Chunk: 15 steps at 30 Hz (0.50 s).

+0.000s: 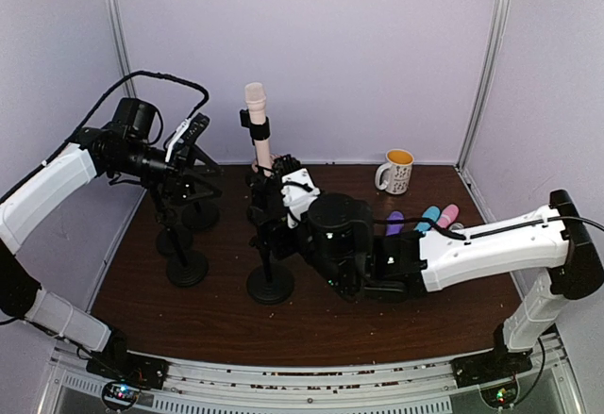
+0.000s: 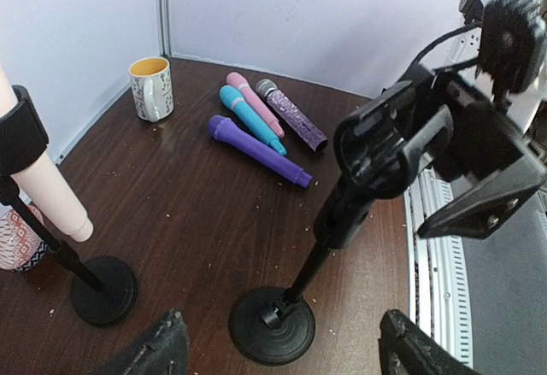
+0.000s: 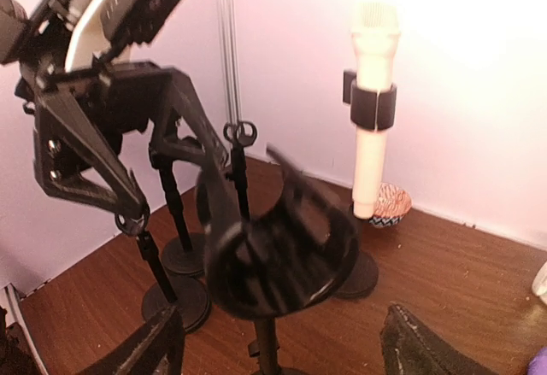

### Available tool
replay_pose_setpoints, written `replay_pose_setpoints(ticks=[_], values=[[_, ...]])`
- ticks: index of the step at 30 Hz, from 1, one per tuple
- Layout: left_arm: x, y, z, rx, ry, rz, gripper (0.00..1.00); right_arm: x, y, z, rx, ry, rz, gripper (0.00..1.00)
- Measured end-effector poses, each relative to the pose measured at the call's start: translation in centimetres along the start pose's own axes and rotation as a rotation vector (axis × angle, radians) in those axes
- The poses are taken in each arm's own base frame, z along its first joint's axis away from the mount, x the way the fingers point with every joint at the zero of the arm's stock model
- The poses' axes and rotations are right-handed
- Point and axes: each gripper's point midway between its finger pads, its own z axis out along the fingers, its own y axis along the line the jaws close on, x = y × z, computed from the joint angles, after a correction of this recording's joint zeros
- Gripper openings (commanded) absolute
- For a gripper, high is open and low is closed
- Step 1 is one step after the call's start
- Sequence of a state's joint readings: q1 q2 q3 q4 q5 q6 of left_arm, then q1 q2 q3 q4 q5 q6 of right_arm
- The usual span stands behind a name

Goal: Remove the microphone from the stand

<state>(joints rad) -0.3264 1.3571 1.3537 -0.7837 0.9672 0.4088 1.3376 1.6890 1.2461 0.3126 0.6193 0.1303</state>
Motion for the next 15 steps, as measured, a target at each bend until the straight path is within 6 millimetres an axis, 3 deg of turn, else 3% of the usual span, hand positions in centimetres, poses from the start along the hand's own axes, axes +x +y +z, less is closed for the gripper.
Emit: replay_pose_setpoints(ticks=[3,8,11,15], values=[[-0.1,-0.1,0.0,0.005,-0.007,0.001,0.79,-3.7,-0.6,-1.1,-0.014,-0.055,0.026,0.84],[-0.2,-0.2,0.0,0.01,-0.01,-0.003,0.79,-8.7,-0.4,-1.6,-0.133,-0.097,0.07,0.77],[-0.1,-0.2,0.0,0.011,-0.01,-0.003,0.79,-9.8,-0.9,-0.7,-0.188,-0.081,0.066,0.73],[-0.2,-0.3,-0.1,0.009,-0.012,0.001,0.79,-9.6,-1.0,0.1,-0.267,-0.016,0.046,0.72]])
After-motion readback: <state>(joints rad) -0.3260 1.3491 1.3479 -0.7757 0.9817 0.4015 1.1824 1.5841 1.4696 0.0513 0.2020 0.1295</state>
